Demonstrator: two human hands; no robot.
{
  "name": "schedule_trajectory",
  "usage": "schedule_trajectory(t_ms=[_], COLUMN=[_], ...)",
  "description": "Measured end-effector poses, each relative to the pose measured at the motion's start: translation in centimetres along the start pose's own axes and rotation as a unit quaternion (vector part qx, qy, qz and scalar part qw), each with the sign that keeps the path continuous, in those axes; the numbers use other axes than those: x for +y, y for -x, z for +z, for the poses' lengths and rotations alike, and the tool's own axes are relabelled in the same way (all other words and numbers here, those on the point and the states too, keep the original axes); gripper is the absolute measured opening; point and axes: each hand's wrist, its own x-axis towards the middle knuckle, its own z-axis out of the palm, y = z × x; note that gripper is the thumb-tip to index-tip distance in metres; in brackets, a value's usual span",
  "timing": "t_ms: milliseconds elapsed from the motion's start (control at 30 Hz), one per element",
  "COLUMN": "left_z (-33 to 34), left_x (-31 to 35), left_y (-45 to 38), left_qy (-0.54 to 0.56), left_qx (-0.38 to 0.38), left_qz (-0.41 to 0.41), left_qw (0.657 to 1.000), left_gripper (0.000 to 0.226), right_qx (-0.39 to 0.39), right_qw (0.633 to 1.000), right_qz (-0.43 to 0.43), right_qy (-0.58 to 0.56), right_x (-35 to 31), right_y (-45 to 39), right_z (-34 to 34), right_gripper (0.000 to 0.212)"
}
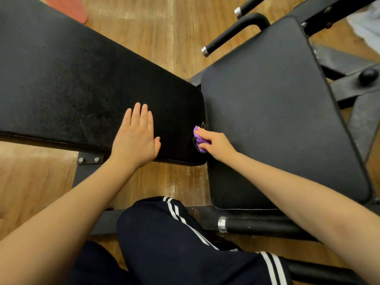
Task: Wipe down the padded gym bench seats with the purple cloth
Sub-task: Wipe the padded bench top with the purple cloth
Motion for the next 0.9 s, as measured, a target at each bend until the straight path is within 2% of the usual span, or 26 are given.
schedule_trajectory(t_ms=[100,200,333,667,900], left_z=[-0.4,-0.5,-0.2,0.6,0.3], left_x=[0.3,0.7,0.9,0.6,0.3], left_y=[-0.1,-0.5,-0.7,-0.7,-1.0], left_qy=[-0.014,-0.015,-0.005,0.051,0.081], left_qx=[-0.016,-0.026,-0.028,-0.007,-0.008], left_qz=[-0.009,-0.020,-0.016,-0.009,0.015], left_qw=[1.000,0.999,0.999,0.999,0.997], left_gripper=[0.071,0.071,0.073,0.077,0.076], right_qx=[0.035,0.052,0.071,0.125,0.157], right_qw=[0.998,0.996,0.988,0.989,0.981], right_qz=[0.004,0.016,0.037,0.034,0.056], right_qy=[-0.057,-0.065,-0.129,-0.071,-0.100], right_x=[-0.3,-0.4,-0.3,-0.5,-0.9], right_y=[0.8,1.0,1.1,1.2,3.6], right_z=[0.9,1.4,2.2,3.8,6.0], right_gripper=[0.042,0.044,0.045,0.048,0.051])
